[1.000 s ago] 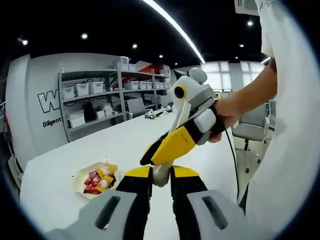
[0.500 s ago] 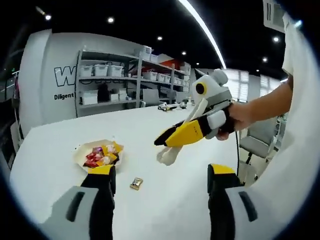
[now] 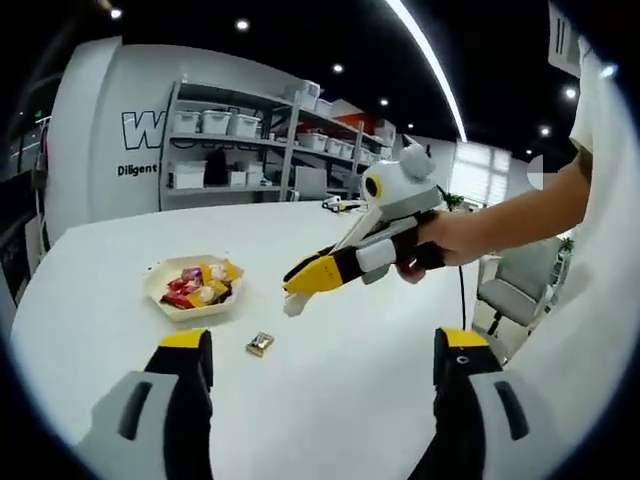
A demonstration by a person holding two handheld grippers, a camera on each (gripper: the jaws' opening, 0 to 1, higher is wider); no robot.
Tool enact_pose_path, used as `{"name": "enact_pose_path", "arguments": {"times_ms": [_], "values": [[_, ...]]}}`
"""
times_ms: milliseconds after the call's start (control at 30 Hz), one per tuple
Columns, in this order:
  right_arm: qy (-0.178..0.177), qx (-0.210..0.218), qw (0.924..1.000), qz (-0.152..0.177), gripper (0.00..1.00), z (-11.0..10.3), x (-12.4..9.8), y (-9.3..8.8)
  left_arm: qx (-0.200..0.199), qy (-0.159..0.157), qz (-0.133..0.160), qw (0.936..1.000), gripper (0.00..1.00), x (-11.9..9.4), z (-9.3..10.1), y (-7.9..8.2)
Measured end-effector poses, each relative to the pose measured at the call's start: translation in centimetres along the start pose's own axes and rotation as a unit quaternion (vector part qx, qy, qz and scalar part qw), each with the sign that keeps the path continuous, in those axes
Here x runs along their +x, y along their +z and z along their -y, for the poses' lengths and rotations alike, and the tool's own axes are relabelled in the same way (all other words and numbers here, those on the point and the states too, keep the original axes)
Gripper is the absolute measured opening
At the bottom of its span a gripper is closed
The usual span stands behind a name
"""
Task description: Place the target food into the container with the food tongs after gripping and lifting it, then release it inside without dropping or visibly crushing the food.
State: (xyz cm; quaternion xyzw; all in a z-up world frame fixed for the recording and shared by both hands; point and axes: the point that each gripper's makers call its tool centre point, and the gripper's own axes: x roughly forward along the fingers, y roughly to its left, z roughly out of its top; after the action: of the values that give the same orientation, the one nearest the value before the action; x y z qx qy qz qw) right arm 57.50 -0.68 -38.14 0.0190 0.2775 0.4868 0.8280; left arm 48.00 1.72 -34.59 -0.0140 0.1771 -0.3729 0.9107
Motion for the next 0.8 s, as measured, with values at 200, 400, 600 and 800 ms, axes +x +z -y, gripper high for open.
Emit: {"name": "enact_pose_path", "arguments": {"times_ms": [200,400,600,800], "values": [[-0.025,-0.013,0.9994,-0.022,0.21,2.1,1.9,-1.2,-0.001,0.006,-0.001,1.0,0.86,-0.4,-0.2,-0.1],[-0.054,-0.015,0.9975,-0.043,0.21,4.0,3.6,-2.6,-0.006,0.014,-0.006,0.9999,0.85,-0.9,-0.6,-0.5],[-0.086,-0.016,0.9945,-0.057,0.21,5.8,4.9,-3.7,-0.01,0.023,-0.01,0.9996,0.84,-1.4,-1.0,-0.8],[-0.104,-0.027,0.9916,-0.072,0.22,6.7,6.4,-4.2,-0.014,0.03,-0.013,0.9994,0.83,-1.7,-1.4,-1.1]]}}
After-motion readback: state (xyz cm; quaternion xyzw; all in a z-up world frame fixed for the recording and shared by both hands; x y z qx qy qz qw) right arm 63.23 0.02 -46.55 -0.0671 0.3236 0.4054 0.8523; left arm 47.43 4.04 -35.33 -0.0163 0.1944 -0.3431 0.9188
